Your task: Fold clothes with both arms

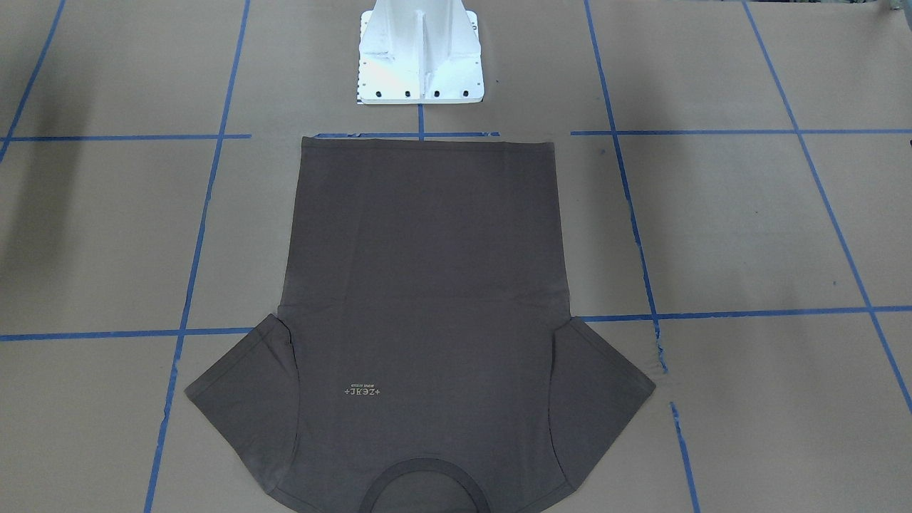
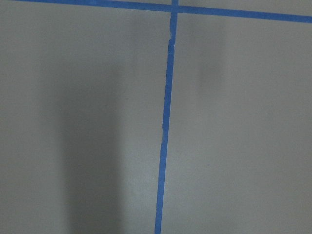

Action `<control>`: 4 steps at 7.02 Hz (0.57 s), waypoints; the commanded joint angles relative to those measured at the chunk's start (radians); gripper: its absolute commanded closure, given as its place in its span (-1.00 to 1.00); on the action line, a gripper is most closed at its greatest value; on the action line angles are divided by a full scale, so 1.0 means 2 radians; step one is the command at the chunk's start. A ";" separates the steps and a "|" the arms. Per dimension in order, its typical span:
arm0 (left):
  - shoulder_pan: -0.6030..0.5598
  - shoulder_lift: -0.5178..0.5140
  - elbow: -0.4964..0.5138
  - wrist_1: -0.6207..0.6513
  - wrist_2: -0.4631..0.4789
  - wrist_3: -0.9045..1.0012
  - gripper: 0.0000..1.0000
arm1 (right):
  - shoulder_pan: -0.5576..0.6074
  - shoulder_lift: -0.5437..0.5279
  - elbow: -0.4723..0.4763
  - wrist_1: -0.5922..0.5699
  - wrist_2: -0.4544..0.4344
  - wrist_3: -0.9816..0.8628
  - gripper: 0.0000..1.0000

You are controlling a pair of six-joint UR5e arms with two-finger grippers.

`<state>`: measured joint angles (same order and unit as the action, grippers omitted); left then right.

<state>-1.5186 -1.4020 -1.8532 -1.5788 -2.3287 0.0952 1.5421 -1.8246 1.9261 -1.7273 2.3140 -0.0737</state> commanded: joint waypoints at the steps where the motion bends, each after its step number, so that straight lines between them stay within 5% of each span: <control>1: 0.000 -0.001 0.000 -0.001 0.004 0.005 -1.00 | 0.000 0.000 0.000 0.000 0.000 0.001 -1.00; 4: 0.000 -0.001 0.002 -0.002 0.004 0.002 -1.00 | 0.000 0.013 0.004 0.000 0.001 -0.001 -1.00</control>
<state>-1.5186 -1.4025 -1.8492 -1.5817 -2.3250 0.0989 1.5417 -1.8080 1.9296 -1.7273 2.3151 -0.0765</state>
